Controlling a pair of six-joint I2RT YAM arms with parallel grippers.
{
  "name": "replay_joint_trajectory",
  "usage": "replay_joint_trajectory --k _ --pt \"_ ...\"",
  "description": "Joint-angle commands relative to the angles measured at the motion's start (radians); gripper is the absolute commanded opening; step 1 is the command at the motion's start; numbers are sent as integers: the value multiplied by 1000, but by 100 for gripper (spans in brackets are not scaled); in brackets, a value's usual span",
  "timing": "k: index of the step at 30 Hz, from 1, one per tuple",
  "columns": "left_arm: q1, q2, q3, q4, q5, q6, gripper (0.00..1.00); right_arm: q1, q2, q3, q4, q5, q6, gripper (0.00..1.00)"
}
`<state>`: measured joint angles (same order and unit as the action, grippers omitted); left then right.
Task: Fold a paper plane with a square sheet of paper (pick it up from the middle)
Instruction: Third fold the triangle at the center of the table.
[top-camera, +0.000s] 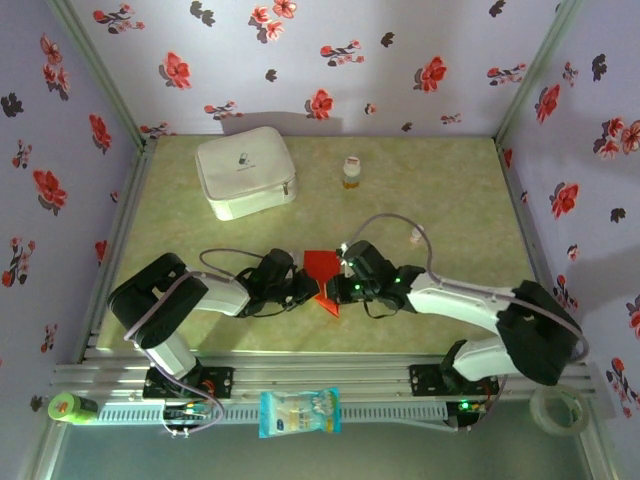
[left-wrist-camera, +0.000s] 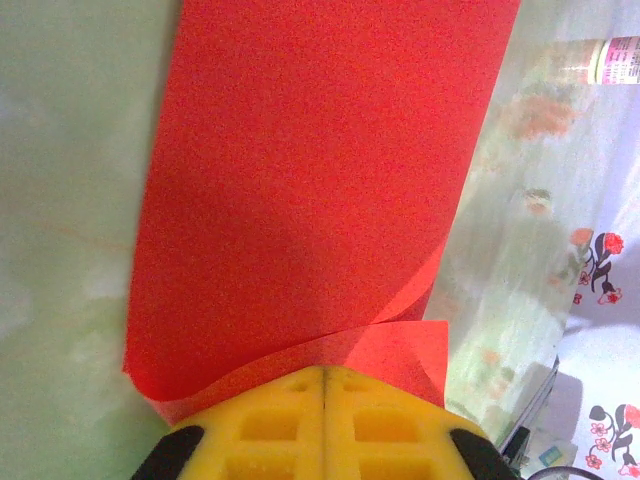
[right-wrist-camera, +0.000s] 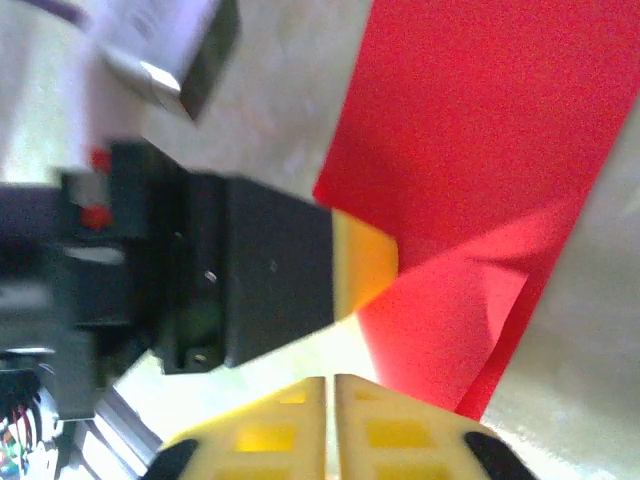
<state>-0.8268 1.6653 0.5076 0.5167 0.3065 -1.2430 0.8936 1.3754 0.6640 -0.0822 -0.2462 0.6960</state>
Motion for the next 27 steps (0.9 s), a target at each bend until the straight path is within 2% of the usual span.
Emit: replay_joint_trajectory --k 1,4,13,27 --pt "-8 30 -7 -43 -23 36 0 18 75 63 -73 -99 -2 6" --pt "-8 34 -8 -40 -23 34 0 23 120 96 -105 -104 -15 3" --pt "-8 33 -6 -43 -20 34 0 27 204 153 -152 -66 -9 4" --pt "-6 30 -9 -50 -20 36 0 25 245 86 -114 -30 50 5"
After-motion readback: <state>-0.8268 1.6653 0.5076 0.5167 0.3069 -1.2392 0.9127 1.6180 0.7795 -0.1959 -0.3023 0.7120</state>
